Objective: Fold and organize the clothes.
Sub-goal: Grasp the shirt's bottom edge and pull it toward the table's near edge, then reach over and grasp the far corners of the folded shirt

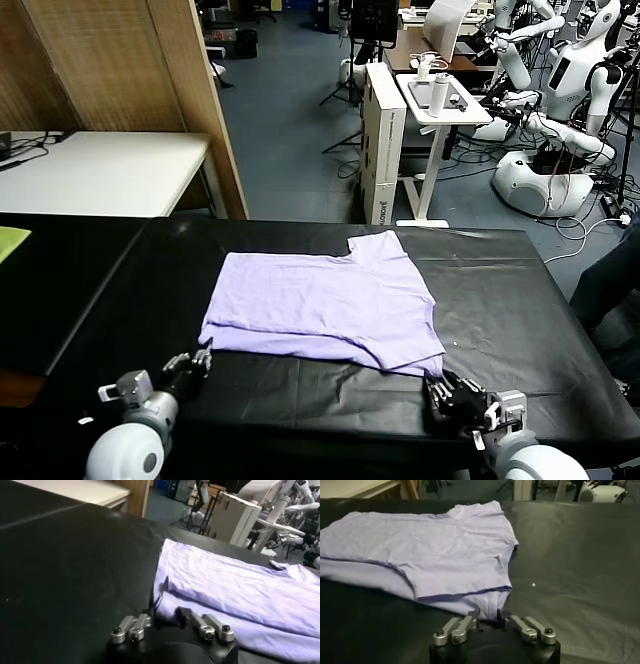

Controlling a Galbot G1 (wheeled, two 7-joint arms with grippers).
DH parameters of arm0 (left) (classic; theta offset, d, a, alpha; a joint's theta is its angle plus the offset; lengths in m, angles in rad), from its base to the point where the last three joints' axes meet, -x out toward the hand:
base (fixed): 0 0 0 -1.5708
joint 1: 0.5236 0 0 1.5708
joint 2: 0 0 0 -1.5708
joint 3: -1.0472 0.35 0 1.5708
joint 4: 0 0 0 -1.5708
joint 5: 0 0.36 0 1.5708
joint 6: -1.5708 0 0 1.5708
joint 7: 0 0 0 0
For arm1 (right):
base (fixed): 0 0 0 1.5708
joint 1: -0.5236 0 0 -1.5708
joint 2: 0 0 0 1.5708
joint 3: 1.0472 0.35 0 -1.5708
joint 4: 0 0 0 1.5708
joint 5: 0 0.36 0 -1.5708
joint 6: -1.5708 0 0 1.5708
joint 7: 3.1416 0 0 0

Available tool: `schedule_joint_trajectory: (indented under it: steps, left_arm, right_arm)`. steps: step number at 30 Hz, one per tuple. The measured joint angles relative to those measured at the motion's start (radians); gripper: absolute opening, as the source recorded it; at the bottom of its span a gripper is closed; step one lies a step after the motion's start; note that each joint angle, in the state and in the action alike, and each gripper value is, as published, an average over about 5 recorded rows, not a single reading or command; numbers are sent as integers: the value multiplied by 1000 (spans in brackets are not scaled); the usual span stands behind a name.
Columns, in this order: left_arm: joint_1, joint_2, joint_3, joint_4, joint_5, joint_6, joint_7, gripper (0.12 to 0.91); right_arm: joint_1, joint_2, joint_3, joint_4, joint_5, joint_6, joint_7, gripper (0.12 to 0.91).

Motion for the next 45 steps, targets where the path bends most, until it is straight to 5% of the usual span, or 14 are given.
schedule_joint_trajectory:
  steps: [18, 25, 29, 32, 37, 45]
  left_arm:
    - [233, 20, -62, -169, 31, 5, -42, 155]
    - [294, -1, -68, -204, 35, 4, -70, 172]
    - [314, -6, -74, -221, 38, 4, -83, 347]
    - [325, -8, -83, -233, 39, 5, -94, 537]
    - [333, -15, -101, -257, 40, 6, -116, 831]
    - [242, 13, -132, -253, -1, 51, -100, 907]
  right_arm:
    - [-104, -32, 46, 102, 0, -57, 24, 161]
    - [-136, -45, 61, 142, 1, -57, 37, 525]
    - [-152, -46, 77, 171, 22, -57, 41, 778]
    - [-143, -49, 94, 187, 63, -57, 42, 883]
    - [-83, -72, 109, 176, 138, -57, 40, 906]
    - [177, -140, 52, 15, 244, -54, 38, 907]
